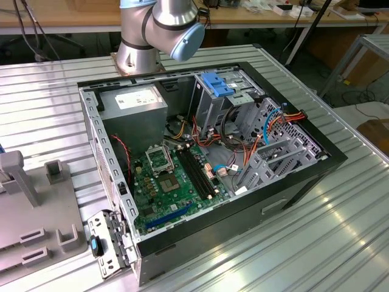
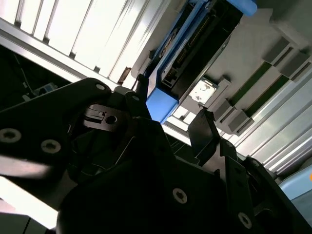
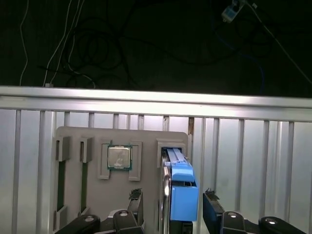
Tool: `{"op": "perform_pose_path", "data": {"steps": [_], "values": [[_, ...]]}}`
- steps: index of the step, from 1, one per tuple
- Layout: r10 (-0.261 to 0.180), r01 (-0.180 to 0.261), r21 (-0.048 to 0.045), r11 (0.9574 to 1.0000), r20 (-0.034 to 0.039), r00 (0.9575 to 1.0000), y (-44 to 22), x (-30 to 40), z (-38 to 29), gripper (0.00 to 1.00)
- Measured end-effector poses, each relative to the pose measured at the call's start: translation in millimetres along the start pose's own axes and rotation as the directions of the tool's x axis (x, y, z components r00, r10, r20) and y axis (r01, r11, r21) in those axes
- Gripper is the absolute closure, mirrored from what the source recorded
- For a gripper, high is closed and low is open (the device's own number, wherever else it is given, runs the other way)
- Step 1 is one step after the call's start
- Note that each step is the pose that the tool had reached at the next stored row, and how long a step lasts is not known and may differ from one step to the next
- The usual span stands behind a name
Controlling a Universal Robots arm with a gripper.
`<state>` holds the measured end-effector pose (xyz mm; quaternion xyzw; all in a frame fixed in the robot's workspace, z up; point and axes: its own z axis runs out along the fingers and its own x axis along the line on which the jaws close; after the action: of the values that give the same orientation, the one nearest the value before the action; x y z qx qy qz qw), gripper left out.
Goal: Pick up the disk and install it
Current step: 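Pick up the disk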
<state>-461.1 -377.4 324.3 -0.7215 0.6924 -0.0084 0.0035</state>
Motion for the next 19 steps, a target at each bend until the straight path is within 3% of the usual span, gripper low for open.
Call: {"op": "perform_pose_path", "data": {"steps": [8,11,13,16,19], "values": [[0.004,-0.004,0.0000,1.0000,0.0000,1.0000,0.3,-0.3,16.6,0.40],[0.007,-0.007,0.0000,1.0000,0.0012,1.0000,0.5,-0.6,25.6,0.40],[0.007,-0.007,0.0000,1.0000,0.0024,1.0000,0.5,-0.6,27.6,0.41],[0.007,-0.007,-0.0002,1.0000,0.0024,1.0000,0.5,-0.6,27.6,0.61],[0.007,-0.007,0.0000,1.0000,0.0025,1.0000,0.6,-0.6,28.0,0.61]]}}
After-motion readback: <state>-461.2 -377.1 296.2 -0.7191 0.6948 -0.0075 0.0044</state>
